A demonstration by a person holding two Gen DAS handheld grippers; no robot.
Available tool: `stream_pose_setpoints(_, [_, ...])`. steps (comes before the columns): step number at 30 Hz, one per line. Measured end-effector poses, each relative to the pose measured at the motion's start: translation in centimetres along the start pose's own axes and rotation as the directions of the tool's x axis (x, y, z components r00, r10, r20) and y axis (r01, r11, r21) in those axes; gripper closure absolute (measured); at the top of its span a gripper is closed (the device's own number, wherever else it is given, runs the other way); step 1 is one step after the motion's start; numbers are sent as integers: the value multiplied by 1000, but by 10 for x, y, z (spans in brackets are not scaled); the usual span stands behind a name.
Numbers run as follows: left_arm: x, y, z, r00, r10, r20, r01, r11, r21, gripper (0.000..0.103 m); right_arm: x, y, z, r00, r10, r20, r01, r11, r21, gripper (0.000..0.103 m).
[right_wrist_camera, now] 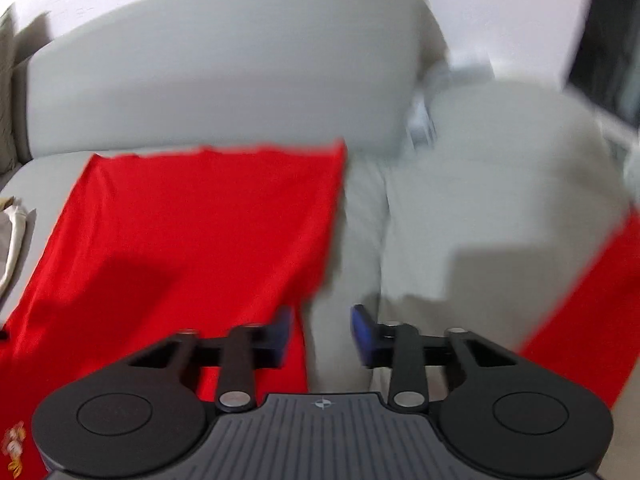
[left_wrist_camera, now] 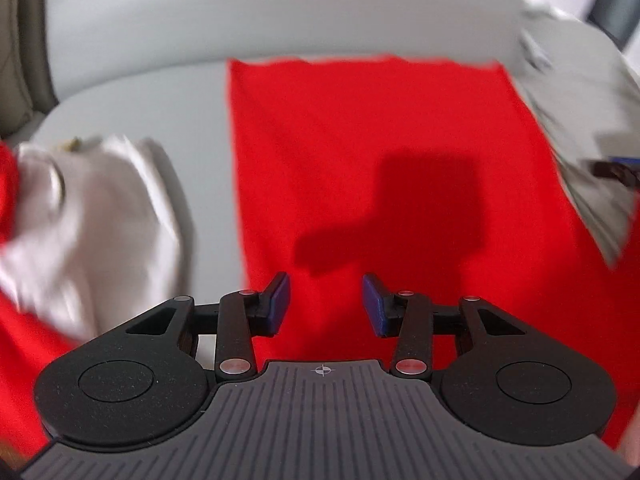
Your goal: Fold clothes
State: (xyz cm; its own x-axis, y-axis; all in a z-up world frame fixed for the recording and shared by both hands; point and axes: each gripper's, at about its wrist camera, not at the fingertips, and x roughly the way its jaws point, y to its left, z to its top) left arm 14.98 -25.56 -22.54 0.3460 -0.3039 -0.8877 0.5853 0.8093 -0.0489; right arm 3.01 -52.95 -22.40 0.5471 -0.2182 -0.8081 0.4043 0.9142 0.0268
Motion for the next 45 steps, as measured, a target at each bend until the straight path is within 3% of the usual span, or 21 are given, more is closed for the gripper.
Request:
stream_pose_setpoints(4, [-9,-28,-23,1000,-6,-19,6,1000,-6,59,8,-13,-25,999,51,-15,-50,997,66,69])
stream_pose_setpoints(9, [-17,-45,-39,998,24,-56,-25,1000,-4,58,28,-8,-33,998,61,-27,-59,995,85,66])
stream_pose_setpoints(11, [-21,-41,-43,997,42,-72,-42,999,-5,58,35,-6,-34,997,71,-37,-67,994,85,75])
stream_pose_setpoints(13, [-23,-40,-43,996,48,-74,-49,999,-1,58,35,-4,-33,996,77,-38,-75,995,67,101])
stream_pose_setpoints(17, [-28,-33,-45,995,61,-81,-62,998,-2,58,25,-9,-31,1000,-3,-27,5,997,81,101])
stream_pose_setpoints(20, [-25,-33,-47,994,70,-84,-70,998,7,57,28,-20,-39,996,6,-90,5,992,125,94])
stream_pose_setpoints(24, [-28,-37,-47,993,85,-84,-83,996,25,57,12,-16,-38,997,-11,-81,19,995,103,66])
stream_pose_setpoints(30, [-47,-34,-54,995,80,-63,-77,996,46,57,-37,3,-47,998,21,-59,-14,994,107,65])
stream_pose_setpoints(34, [-56,-45,-70,994,93,-48,-87,990,107,56,-51,37,-67,997,59,-59,-60,998,-18,66])
stream_pose_setpoints(37, [-47,-49,-79,988,104,-113,-90,988,126,56,-34,46,-83,988,-12,-154,0,997,-81,69])
stream_pose_setpoints(41, [-55,-38,-79,974,131,-187,-117,989,87,55,-49,35,-77,966,-107,-237,117,993,30,71])
stream_pose_setpoints(45, [-77,-35,-87,978,136,-156,-120,987,106,55,-90,37,-84,979,-40,-198,50,998,45,64])
